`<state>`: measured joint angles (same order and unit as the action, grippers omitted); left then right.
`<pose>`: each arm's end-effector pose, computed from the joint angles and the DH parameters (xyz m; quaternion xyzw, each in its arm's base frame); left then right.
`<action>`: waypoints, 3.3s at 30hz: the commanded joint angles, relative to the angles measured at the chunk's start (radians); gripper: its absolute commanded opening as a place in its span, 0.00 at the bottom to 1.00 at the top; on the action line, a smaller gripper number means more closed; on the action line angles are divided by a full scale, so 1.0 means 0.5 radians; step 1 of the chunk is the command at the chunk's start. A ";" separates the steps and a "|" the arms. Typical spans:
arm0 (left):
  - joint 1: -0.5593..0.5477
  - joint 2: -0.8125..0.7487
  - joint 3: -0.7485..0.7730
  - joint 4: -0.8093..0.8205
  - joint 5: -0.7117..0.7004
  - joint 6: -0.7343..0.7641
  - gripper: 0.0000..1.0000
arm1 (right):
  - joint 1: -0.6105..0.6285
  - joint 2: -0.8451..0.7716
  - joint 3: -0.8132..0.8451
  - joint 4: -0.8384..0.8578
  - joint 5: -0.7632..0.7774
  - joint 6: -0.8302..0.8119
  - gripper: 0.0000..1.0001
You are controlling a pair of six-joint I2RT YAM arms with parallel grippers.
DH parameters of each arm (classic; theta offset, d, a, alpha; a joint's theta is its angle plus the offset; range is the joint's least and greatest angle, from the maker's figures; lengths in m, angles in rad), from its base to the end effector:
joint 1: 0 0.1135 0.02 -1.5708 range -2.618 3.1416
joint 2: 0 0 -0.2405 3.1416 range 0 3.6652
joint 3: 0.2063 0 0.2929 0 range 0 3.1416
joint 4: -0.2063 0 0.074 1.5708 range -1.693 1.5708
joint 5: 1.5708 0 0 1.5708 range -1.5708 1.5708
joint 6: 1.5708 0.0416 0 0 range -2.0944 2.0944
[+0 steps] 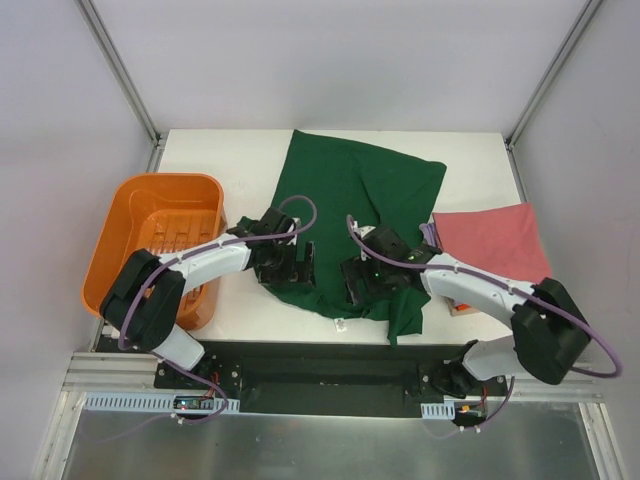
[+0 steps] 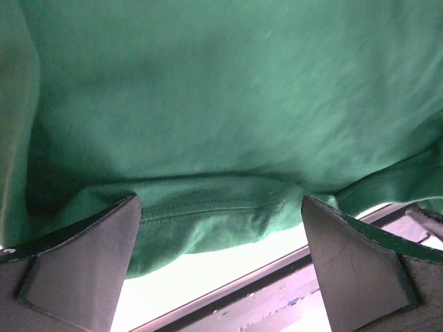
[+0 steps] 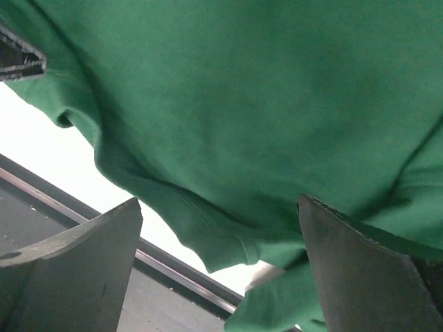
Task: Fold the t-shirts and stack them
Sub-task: Flatten out the tshirt
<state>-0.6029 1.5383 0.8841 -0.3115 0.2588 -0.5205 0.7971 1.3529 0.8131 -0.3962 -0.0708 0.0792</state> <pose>0.2750 -0.2022 0.1331 0.0774 0.9442 -0.2616 0.1845 0.2168 0.2261 0.1594 -0.3439 0.8851 0.1628 0.2682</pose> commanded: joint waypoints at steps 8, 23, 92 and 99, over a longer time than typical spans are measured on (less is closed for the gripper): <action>-0.150 -0.551 -0.433 -0.061 0.025 -0.174 0.99 | 0.264 -0.134 -0.196 -0.100 -0.291 0.001 0.98; -0.224 -1.276 -0.545 -0.288 -0.048 -0.340 0.99 | 0.756 -0.920 -0.341 -0.453 0.232 0.406 0.96; -0.013 0.528 0.312 -0.208 -0.604 -0.260 0.99 | -0.232 -0.166 -0.310 -0.021 0.185 0.222 0.96; 0.301 1.024 1.077 -0.312 -0.644 -0.002 0.99 | -0.220 -0.319 -0.475 -0.110 -0.158 0.130 0.96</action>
<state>-0.5213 1.8732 1.2442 -0.4618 -0.0036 -0.6437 0.6838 1.2587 0.6300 -0.4057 -0.0219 0.1814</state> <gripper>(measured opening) 0.990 0.959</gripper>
